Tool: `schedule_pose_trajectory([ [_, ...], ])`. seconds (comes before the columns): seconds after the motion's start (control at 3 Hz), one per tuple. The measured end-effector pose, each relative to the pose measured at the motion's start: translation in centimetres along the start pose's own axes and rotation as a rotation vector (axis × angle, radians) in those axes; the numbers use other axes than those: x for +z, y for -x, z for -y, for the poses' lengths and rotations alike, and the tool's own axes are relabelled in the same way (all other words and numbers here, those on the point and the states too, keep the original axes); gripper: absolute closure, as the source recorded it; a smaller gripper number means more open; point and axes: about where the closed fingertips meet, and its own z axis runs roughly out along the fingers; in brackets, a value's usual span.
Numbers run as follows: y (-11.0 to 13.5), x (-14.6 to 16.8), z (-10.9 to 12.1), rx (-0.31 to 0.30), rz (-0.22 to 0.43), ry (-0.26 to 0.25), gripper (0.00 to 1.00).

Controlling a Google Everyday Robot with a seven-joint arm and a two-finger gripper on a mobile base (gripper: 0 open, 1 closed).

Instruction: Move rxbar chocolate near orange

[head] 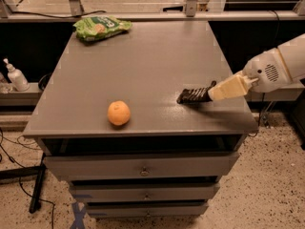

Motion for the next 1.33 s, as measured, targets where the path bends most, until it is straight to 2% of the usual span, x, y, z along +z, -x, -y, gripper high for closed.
schedule_pose_trajectory([
  [0.33, 0.1, 1.7, -2.6, -0.007, 0.002, 0.090, 1.00],
  [0.67, 0.5, 3.1, -4.7, -0.015, 0.007, 0.156, 1.00],
  [1.33, 1.6, 5.5, -7.8, -0.030, 0.027, 0.252, 1.00],
])
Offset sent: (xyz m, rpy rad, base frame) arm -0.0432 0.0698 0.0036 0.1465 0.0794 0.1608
